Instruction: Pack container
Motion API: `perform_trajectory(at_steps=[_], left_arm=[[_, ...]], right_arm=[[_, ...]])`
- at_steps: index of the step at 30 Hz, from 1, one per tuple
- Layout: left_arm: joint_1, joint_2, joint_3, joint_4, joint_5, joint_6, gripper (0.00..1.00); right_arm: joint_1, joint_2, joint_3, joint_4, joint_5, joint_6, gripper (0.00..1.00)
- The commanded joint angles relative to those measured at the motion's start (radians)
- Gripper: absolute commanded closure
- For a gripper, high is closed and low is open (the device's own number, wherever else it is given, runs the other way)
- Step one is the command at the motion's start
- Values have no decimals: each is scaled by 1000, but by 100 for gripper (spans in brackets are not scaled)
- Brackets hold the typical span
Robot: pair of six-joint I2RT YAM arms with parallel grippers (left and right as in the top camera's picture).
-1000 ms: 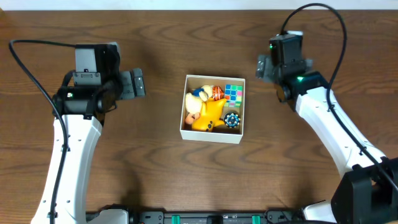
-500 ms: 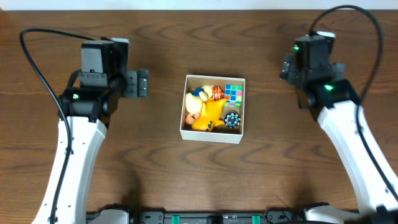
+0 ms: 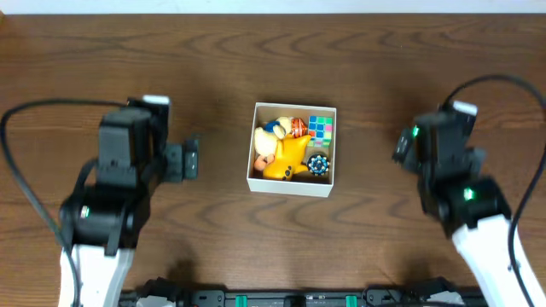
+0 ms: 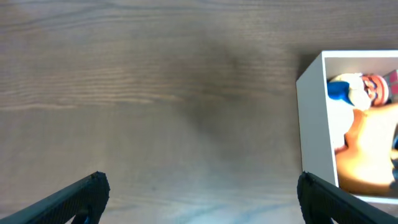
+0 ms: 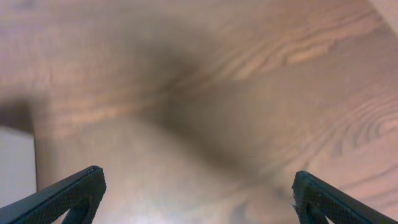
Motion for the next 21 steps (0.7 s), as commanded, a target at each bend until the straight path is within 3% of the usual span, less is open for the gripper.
perform_trajectory(at_steps=[1, 10, 21], left_arm=[[0, -107, -44, -38, -16, -16, 2], [0, -334, -179, -85, -181, -88, 2], [0, -326, -247, -51, -180, -90, 2]], right_arm=[[54, -115, -86, 2, 17, 45, 1], [111, -249, -225, 27, 17, 101, 1], [110, -236, -227, 34, 16, 100, 1]])
